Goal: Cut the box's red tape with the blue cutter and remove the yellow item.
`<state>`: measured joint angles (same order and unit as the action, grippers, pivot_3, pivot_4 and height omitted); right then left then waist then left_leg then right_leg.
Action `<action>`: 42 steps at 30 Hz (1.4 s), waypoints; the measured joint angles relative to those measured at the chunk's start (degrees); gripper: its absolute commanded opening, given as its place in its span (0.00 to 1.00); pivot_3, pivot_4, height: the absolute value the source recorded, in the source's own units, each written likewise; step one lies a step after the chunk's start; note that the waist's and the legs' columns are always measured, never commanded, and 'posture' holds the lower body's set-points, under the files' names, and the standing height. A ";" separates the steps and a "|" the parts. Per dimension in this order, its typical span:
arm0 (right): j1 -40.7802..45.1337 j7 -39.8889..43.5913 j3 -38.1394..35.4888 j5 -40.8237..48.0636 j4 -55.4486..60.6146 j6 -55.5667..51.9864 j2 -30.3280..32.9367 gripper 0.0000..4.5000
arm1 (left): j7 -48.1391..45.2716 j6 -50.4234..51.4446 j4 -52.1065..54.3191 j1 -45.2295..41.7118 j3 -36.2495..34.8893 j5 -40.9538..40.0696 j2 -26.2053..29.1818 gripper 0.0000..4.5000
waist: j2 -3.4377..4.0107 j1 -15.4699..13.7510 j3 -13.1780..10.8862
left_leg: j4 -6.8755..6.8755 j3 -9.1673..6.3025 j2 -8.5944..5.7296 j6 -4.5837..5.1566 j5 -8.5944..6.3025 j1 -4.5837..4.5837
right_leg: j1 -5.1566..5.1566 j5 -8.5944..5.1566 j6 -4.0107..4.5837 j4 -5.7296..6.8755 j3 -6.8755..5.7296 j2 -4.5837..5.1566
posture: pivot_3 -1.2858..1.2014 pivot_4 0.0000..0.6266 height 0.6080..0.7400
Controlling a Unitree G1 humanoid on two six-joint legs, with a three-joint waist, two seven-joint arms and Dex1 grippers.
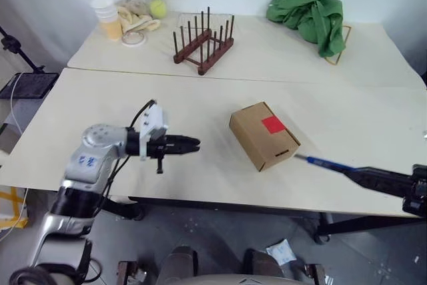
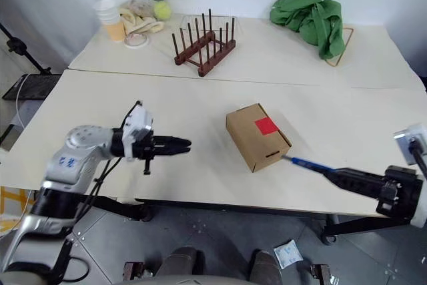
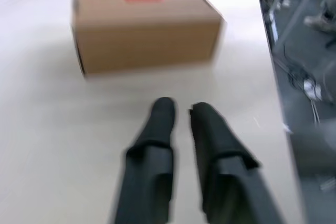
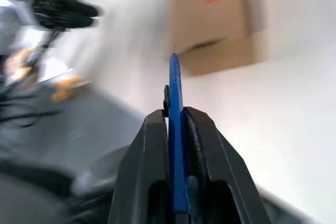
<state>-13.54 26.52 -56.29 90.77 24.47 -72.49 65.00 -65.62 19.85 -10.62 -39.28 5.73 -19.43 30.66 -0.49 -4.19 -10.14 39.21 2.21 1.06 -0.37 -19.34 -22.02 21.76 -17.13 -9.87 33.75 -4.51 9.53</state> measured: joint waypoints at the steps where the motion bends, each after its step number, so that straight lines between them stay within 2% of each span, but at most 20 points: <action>1: 1.95 0.27 0.96 -2.58 0.19 1.96 -0.01 0.03 | 0.26 -0.22 -3.22 -2.82 0.70 0.95 -1.87 0.00 | 0.00 0.20 0.00 | 0.00 0.00 0.00 -0.01 0.00 0.04 | -0.01 0.00 0.00 0.05 0.00 0.00 | 0.52 0.24 1.00; 3: 5.40 0.41 3.89 -6.25 1.22 5.31 0.19 0.03 | 1.52 -0.89 -7.93 -7.89 2.29 2.51 -5.51 0.00 | -0.03 0.75 -0.02 | -0.01 0.01 0.00 -0.04 0.02 -0.07 | 0.12 0.00 -0.01 0.04 -0.02 0.00 | 0.52 0.24 1.00; 9: 22.31 -6.74 23.35 -10.06 3.27 8.85 3.30 0.03 | 7.39 -5.63 -23.15 -21.17 5.05 8.71 -15.36 0.00 | -0.12 2.18 -0.07 | -0.05 0.10 0.00 -0.07 0.04 -0.37 | 0.56 0.01 -0.02 0.15 -0.04 0.00 | 0.52 0.24 1.00; 16: 42.25 -22.87 40.73 -6.88 -3.40 2.89 4.32 0.03 | 10.08 -8.95 -29.93 -23.28 7.29 14.77 -17.70 0.00 | -0.16 2.75 -0.11 | -0.04 0.24 0.03 -0.09 0.06 -0.51 | 0.78 0.02 -0.01 0.18 -0.05 0.02 | 0.52 0.24 1.00; 19: 52.33 -25.51 46.98 -6.11 -6.81 -0.37 2.45 0.03 | 10.51 -7.76 -29.86 -22.93 7.85 15.78 -18.24 0.00 | -0.16 2.73 -0.10 | 0.00 0.24 0.04 -0.09 0.06 -0.55 | 0.79 0.02 -0.01 0.18 -0.05 0.02 | 0.52 0.24 1.00; 21: 56.63 -25.64 49.48 -6.65 -8.83 -2.03 1.09 0.03 | 10.46 -6.71 -28.05 -22.57 8.60 16.36 -18.74 0.00 | -0.16 2.59 -0.11 | 0.00 0.21 0.04 -0.09 0.06 -0.56 | 0.78 0.02 -0.01 0.20 -0.06 0.02 | 0.52 0.24 1.00; 26: 60.72 -26.00 53.81 -9.84 -11.90 -5.58 -3.92 0.03 | 10.88 -4.36 -25.53 -21.82 8.71 16.72 -18.90 0.00 | -0.16 2.36 -0.10 | 0.03 0.20 0.04 -0.09 0.06 -0.67 | 0.84 0.03 -0.03 0.20 -0.12 0.02 | 0.52 0.24 1.00; 42: 62.29 -23.33 53.44 -19.50 -12.51 -9.92 -11.74 0.03 | 11.14 -2.78 -21.05 -19.42 8.74 17.48 -18.31 0.00 | -0.14 2.67 -0.09 | 0.08 0.20 0.04 -0.09 0.06 -0.67 | 0.85 0.03 -0.03 0.28 -0.13 0.03 | 0.52 0.24 1.00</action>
<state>48.75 3.19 -2.85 71.27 11.96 -82.40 53.26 -54.48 17.07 -31.67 -58.69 14.46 -1.95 12.35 -0.63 -1.52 -10.23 39.29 2.41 1.09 -0.46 -19.28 -22.69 22.61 -17.10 -9.90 34.03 -4.64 9.55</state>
